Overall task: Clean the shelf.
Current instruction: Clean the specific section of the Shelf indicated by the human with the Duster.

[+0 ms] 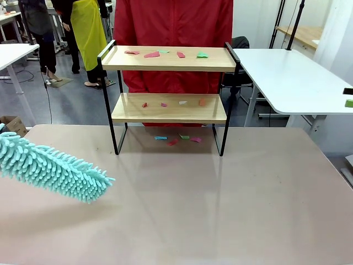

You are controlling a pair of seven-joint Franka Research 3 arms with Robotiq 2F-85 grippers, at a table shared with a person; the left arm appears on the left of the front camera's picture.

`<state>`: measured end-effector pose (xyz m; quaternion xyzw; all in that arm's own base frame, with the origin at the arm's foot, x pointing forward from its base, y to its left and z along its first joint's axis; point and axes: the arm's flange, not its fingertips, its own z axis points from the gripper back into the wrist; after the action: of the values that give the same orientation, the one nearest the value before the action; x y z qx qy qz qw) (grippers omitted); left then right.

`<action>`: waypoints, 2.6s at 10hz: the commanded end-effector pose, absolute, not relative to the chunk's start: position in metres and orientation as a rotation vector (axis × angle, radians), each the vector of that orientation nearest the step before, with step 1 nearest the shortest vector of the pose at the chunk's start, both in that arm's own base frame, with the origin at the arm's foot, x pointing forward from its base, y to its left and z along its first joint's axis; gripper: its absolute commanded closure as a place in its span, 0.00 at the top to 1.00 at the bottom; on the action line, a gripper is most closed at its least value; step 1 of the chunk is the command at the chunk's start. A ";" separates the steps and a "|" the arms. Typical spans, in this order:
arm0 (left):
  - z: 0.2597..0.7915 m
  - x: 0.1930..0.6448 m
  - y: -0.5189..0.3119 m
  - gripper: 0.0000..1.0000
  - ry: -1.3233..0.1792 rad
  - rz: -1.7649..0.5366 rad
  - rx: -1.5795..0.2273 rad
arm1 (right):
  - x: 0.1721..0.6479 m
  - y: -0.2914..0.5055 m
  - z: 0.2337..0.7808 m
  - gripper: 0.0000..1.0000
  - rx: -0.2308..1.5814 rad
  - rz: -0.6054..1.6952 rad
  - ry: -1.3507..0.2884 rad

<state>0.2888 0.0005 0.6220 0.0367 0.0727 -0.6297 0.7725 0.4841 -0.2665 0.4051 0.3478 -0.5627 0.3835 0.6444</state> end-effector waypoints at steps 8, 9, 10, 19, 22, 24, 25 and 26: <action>0.627 0.289 0.002 0.13 0.172 -1.360 0.091 | 0.484 -0.265 0.409 1.00 0.789 0.880 -1.285; 0.627 0.289 0.002 0.13 0.172 -1.360 0.091 | 0.484 -0.265 0.409 1.00 0.789 0.880 -1.285; 0.627 0.289 0.002 0.13 0.172 -1.360 0.091 | 0.484 -0.265 0.409 1.00 0.789 0.880 -1.285; 0.622 0.289 0.000 0.13 0.158 -1.365 0.080 | 0.484 -0.265 0.409 1.00 0.789 0.880 -1.285; 0.612 0.273 -0.009 0.13 0.071 -1.414 -0.093 | 0.484 -0.265 0.409 1.00 0.789 0.880 -1.285; 0.605 0.265 -0.027 0.13 0.003 -1.402 -0.222 | 0.484 -0.265 0.409 1.00 0.789 0.880 -1.285; 0.604 0.258 -0.042 0.13 -0.001 -1.351 -0.303 | 0.484 -0.265 0.409 1.00 0.789 0.880 -1.285; 0.606 0.246 -0.071 0.13 0.029 -1.319 -0.340 | 0.484 -0.265 0.409 1.00 0.789 0.880 -1.285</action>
<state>0.2591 -0.0482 0.6061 -0.1334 0.0113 -0.6321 0.7632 0.4841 -0.2664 0.4050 0.3479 -0.5627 0.3836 0.6444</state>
